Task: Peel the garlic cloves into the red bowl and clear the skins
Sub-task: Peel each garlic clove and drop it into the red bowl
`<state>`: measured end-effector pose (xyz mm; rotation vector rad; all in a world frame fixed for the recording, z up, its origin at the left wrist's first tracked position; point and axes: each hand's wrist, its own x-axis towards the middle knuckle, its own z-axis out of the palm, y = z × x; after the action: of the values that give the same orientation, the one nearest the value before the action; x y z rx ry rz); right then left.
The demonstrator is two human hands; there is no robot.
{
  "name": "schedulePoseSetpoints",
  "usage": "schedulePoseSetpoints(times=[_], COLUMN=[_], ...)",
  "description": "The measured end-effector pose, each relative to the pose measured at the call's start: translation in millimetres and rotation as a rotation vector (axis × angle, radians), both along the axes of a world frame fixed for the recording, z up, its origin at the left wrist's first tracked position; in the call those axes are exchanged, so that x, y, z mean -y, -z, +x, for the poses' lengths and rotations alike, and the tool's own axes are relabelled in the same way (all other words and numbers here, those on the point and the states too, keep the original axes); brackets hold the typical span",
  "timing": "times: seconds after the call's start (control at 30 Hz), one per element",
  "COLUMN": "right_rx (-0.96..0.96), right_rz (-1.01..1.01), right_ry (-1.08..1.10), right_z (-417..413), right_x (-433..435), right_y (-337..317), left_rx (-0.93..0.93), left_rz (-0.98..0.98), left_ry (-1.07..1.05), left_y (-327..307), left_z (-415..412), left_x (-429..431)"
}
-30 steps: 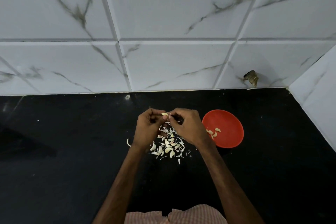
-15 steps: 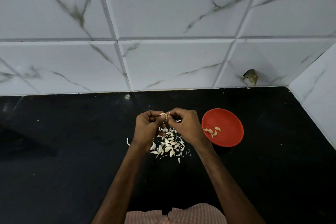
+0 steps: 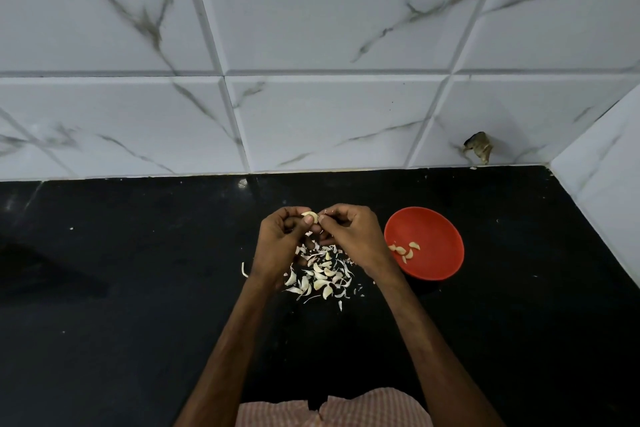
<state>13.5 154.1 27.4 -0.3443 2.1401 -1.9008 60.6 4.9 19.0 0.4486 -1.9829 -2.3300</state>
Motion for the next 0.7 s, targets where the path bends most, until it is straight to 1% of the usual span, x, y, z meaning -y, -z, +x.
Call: schedulePoseSetpoints(times=[0.23, 0.43, 0.6, 0.7], right_rx=[0.029, 0.01, -0.017, 0.002], right_rz=[0.039, 0.062, 0.089, 0.083], right_ry=[0.022, 0.029, 0.045, 0.02], right_z=[-1.2, -0.3, -0.3, -0.5], right_x=[2.5, 5.4, 5.8, 5.9], right_y=[-3.2, -4.2, -6.1, -8.3], left_rx=[-0.024, -0.05, -0.061, -0.08], left_rz=[-0.083, -0.159, -0.132, -0.152], left_ry=[-0.025, -0.044, -0.012, 0.015], left_y=[-2.4, -4.3, -6.8, -7.9], left_z=[1.4, 1.3, 4.1, 6.2], left_x=[-1.3, -3.5, -2.5, -1.1])
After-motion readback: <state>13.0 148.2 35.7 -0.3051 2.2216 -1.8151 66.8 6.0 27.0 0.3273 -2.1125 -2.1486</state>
